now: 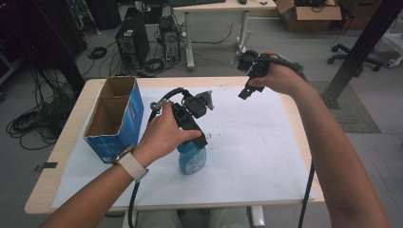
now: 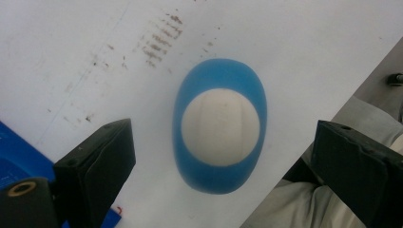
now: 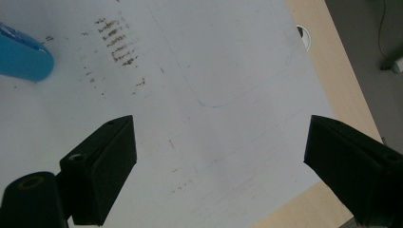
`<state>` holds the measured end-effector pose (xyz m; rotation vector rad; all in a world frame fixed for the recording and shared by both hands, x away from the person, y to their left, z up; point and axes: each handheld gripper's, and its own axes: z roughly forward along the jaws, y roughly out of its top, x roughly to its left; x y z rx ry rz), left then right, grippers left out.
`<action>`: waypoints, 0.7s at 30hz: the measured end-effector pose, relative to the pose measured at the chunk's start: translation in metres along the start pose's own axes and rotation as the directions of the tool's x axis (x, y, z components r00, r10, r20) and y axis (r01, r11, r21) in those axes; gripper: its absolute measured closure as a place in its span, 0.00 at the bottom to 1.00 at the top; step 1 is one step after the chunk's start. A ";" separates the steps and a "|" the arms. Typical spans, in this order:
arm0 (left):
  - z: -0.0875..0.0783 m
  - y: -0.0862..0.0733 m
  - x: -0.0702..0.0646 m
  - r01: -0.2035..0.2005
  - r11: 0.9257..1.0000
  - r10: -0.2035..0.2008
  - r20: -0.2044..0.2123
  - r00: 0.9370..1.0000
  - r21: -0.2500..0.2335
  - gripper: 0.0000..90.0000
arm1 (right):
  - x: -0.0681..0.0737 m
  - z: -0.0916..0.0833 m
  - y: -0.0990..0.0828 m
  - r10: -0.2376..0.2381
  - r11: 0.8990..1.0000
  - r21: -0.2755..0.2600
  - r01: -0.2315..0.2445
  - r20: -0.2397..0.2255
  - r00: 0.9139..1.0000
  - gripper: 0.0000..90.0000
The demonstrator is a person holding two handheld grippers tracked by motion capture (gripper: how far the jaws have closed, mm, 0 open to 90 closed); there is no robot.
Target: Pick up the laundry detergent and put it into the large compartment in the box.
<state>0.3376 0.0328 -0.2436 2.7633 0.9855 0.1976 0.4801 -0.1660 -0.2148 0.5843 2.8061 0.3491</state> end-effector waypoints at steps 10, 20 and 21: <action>0.009 0.000 -0.001 -0.013 1.000 0.013 -0.011 1.000 -0.002 0.09 | 0.001 0.000 0.001 0.000 1.000 -0.001 0.000 -0.002 1.000 0.12; 0.020 -0.001 -0.001 -0.005 1.000 0.005 -0.005 1.000 0.007 0.09 | 0.000 -0.001 0.000 0.001 1.000 -0.001 -0.001 -0.001 1.000 0.12; 0.021 -0.001 -0.001 -0.005 1.000 0.005 -0.005 1.000 0.010 0.09 | 0.000 -0.001 0.000 0.002 1.000 -0.003 -0.002 -0.001 1.000 0.12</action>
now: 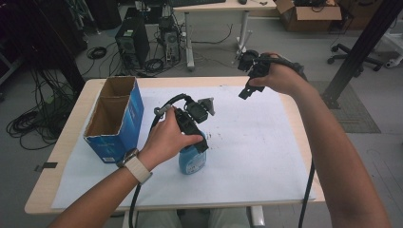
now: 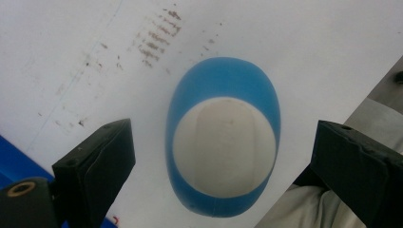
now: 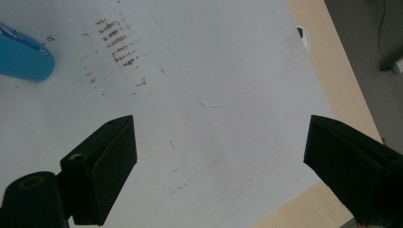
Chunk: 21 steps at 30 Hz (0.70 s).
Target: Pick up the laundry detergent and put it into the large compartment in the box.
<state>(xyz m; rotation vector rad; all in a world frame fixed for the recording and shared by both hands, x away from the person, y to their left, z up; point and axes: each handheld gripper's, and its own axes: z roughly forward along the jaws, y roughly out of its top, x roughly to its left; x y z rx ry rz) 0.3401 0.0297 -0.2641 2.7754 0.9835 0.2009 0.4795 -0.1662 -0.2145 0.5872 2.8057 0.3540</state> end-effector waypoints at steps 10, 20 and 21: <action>0.010 -0.002 0.002 -0.001 1.000 0.001 0.000 1.000 0.011 0.08 | 0.000 0.001 0.001 -0.004 1.000 0.000 0.004 -0.001 1.000 0.12; 0.017 -0.001 0.002 -0.002 1.000 0.002 -0.002 1.000 0.016 0.09 | 0.000 0.004 0.001 -0.003 1.000 -0.001 0.003 -0.007 1.000 0.12; 0.018 -0.001 0.002 0.004 1.000 -0.004 0.002 1.000 0.015 0.09 | 0.000 0.004 0.001 -0.003 1.000 0.000 0.003 -0.007 1.000 0.12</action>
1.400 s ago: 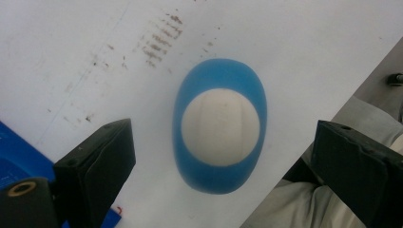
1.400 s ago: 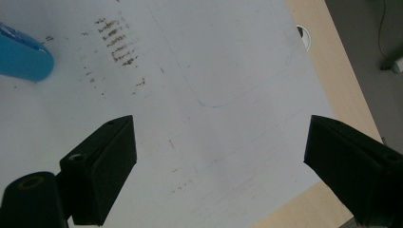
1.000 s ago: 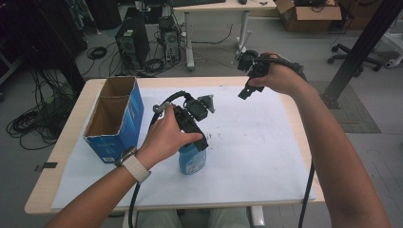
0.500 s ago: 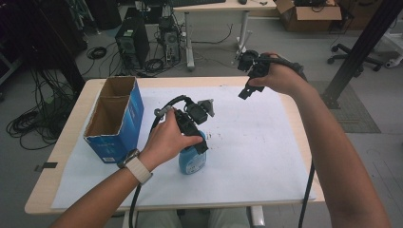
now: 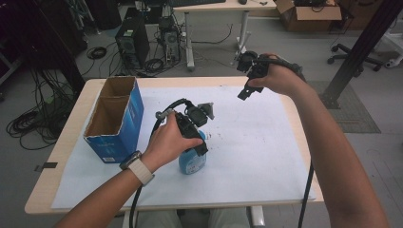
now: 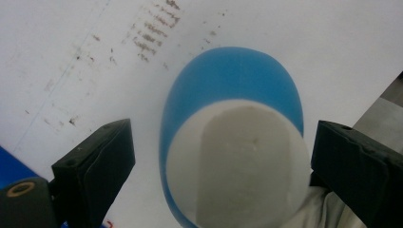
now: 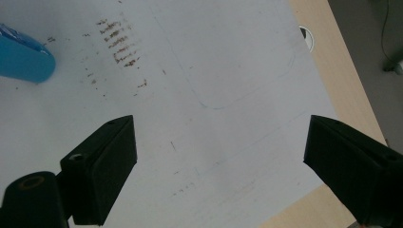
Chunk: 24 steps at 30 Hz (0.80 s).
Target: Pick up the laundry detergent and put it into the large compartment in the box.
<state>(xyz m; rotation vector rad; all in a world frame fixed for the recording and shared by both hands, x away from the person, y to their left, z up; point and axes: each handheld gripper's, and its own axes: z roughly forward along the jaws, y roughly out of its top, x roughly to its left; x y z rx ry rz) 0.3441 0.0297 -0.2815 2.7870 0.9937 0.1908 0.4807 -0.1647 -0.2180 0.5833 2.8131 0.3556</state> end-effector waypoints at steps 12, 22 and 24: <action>0.002 0.001 0.000 -0.002 1.000 0.002 0.000 1.000 0.000 0.16 | -0.001 -0.001 -0.001 0.000 1.000 -0.007 0.000 0.000 1.000 0.12; 0.004 0.001 0.001 0.003 1.000 -0.003 -0.003 1.000 0.002 0.22 | -0.001 -0.002 -0.002 0.003 1.000 -0.003 -0.003 0.001 1.000 0.12; 0.004 0.001 0.002 0.004 1.000 -0.004 -0.006 1.000 -0.001 0.24 | -0.001 -0.002 -0.002 0.003 1.000 -0.004 -0.003 0.001 1.000 0.12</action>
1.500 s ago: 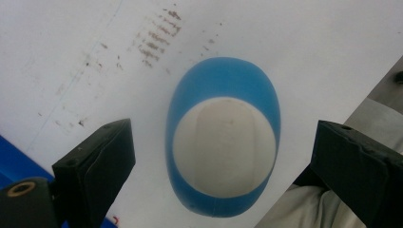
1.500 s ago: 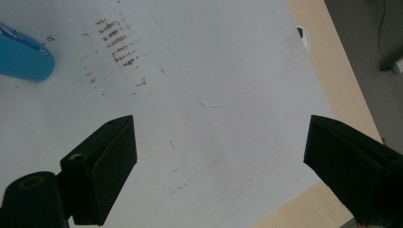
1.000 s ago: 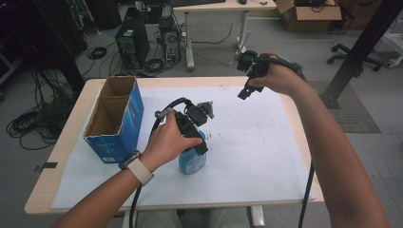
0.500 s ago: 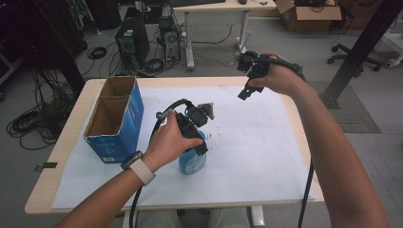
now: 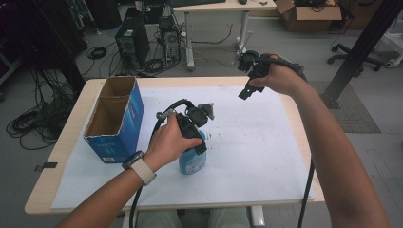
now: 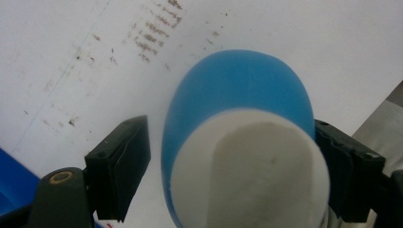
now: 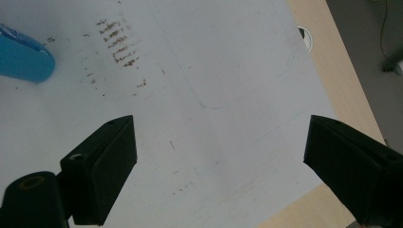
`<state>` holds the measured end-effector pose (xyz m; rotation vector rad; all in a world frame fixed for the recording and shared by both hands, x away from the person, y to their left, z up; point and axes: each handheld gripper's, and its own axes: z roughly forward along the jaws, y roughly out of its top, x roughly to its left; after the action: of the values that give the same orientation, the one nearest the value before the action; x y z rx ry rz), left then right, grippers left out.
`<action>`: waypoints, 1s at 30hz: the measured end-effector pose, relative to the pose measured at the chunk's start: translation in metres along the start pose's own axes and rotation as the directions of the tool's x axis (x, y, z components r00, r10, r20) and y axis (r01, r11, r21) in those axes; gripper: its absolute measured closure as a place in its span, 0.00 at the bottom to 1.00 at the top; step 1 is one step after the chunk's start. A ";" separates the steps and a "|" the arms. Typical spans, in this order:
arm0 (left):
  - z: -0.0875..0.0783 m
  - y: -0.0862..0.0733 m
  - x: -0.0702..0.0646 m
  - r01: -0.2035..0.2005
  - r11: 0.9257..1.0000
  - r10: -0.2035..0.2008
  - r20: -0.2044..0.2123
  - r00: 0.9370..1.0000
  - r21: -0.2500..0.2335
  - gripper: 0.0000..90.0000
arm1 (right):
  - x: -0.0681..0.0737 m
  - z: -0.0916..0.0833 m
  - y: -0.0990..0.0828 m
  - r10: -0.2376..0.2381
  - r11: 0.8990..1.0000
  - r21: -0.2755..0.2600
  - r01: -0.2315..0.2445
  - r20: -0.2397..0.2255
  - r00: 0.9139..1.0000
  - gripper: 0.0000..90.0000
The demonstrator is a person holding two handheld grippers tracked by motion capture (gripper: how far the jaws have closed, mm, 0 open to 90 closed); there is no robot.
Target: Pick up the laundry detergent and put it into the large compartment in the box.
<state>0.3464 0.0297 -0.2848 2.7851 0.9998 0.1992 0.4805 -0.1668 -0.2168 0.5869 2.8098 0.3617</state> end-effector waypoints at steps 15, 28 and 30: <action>0.001 -0.002 0.000 0.007 1.000 -0.007 0.020 1.000 -0.003 0.38 | 0.000 0.001 0.001 -0.003 1.000 -0.002 0.003 -0.002 1.000 0.12; 0.000 -0.002 0.000 -0.004 1.000 0.004 0.018 1.000 -0.006 0.41 | 0.001 0.000 0.001 -0.006 1.000 -0.002 0.006 -0.002 1.000 0.12; -0.001 -0.002 0.000 -0.001 1.000 0.002 0.017 1.000 -0.008 0.41 | 0.001 0.000 0.001 -0.009 1.000 -0.003 0.009 -0.002 1.000 0.12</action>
<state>0.3447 0.0312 -0.2847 2.7759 0.9909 0.1786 0.4804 -0.1655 -0.2170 0.5737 2.8117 0.3652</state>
